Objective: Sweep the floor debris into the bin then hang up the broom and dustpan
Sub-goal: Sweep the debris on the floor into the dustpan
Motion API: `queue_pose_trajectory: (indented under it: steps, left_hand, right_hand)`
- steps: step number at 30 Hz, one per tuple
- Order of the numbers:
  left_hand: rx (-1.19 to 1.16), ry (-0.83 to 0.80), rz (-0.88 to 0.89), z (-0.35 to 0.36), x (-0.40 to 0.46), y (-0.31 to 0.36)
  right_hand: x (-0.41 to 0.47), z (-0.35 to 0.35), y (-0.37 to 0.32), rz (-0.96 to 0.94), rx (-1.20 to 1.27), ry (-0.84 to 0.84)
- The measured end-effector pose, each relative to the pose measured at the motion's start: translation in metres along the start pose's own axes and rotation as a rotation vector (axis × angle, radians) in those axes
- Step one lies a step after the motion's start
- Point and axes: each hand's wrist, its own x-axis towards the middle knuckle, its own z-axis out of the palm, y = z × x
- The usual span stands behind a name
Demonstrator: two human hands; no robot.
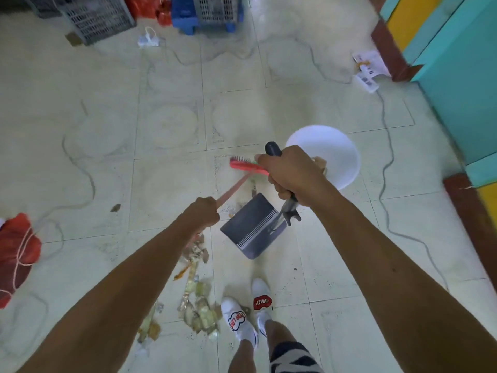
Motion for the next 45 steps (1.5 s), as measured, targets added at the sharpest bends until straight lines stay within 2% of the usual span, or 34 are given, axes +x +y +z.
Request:
queue_pose_trajectory:
  steps: [3,5,10,14,19,25,28,30,35,38,41,45]
  left_hand:
    - [0.035,-0.027,-0.019,0.014,0.013,0.032]
    - [0.117,-0.012,-0.002,0.031,0.006,0.025]
    - [0.299,-0.086,-0.008,0.058,-0.064,-0.062]
    - [0.288,-0.195,-0.110,0.049,-0.119,-0.117]
    - [0.328,-0.103,-0.051,0.034,-0.138,-0.126]
    - [0.405,-0.124,-0.015,0.088,-0.174,-0.099]
    - [0.466,-0.145,0.029,0.108,-0.213,-0.126]
    - [0.478,-0.137,-0.001,0.117,-0.237,-0.148]
    - [0.485,-0.081,-0.048,0.130,-0.277,-0.187]
    - [0.453,-0.023,-0.005,0.156,-0.308,-0.196]
    - [0.410,0.048,0.066,0.196,-0.338,-0.187]
    - [0.454,-0.032,0.051,0.228,-0.362,-0.160]
  right_hand:
    - [0.006,-0.017,0.015,0.024,-0.048,0.011]
    - [0.005,-0.031,0.022,0.033,-0.087,0.017]
    - [-0.015,-0.065,0.021,0.055,-0.095,0.012]
    - [-0.035,-0.073,0.017,0.041,-0.088,-0.004]
    - [-0.058,-0.065,0.015,0.029,-0.136,-0.013]
    - [-0.092,-0.054,0.027,-0.031,-0.226,0.062]
    - [-0.117,-0.050,0.038,-0.051,-0.244,0.090]
    - [-0.138,-0.046,0.046,-0.072,-0.251,0.147]
    - [-0.193,-0.026,0.074,-0.136,-0.273,0.266]
    - [-0.225,-0.012,0.091,-0.186,-0.269,0.302]
    - [-0.251,-0.006,0.098,-0.216,-0.304,0.338]
    - [-0.272,0.000,0.105,-0.236,-0.392,0.298]
